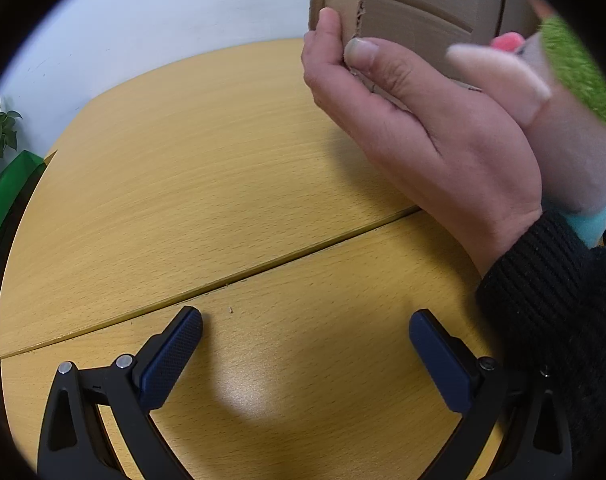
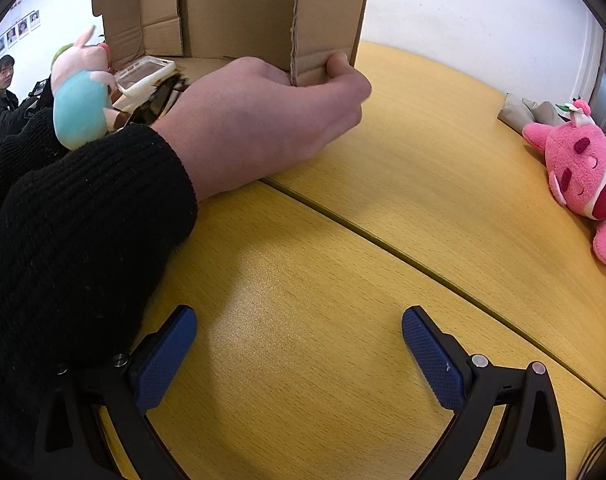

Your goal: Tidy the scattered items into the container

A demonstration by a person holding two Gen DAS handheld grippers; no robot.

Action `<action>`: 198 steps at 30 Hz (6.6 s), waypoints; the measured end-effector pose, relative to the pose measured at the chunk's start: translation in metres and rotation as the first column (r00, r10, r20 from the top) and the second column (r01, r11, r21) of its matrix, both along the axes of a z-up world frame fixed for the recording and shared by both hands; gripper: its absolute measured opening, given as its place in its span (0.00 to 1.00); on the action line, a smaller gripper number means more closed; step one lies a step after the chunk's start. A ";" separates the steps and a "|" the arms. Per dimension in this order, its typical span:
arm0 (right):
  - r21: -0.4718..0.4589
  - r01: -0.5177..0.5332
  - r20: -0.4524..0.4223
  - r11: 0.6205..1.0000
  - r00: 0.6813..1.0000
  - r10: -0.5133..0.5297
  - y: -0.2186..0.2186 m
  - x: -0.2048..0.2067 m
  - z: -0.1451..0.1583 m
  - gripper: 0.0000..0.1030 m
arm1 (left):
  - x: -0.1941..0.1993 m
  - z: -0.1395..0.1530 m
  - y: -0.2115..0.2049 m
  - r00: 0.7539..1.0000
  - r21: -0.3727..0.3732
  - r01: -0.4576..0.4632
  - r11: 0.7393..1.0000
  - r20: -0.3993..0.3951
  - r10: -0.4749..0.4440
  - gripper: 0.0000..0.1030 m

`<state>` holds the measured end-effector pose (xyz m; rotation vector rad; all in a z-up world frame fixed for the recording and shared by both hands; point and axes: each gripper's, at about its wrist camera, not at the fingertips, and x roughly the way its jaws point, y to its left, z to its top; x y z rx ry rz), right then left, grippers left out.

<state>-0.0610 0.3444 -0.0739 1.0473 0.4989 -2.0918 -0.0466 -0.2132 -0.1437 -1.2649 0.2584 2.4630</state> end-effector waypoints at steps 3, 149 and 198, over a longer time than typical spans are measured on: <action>0.000 0.000 0.000 1.000 1.000 0.000 0.000 0.000 0.000 1.00 | 0.000 0.000 0.000 1.000 0.000 0.000 1.000 0.000 0.000 1.00; -0.179 -0.107 -0.118 0.978 0.989 0.086 -0.287 0.185 0.053 1.00 | 0.091 0.038 0.113 0.974 0.492 -0.227 0.841 0.105 0.202 0.99; -0.292 -0.115 -0.316 0.949 0.948 0.018 -0.221 0.079 0.260 0.69 | -0.005 0.298 0.157 0.957 0.537 -0.100 0.837 -0.179 0.229 0.77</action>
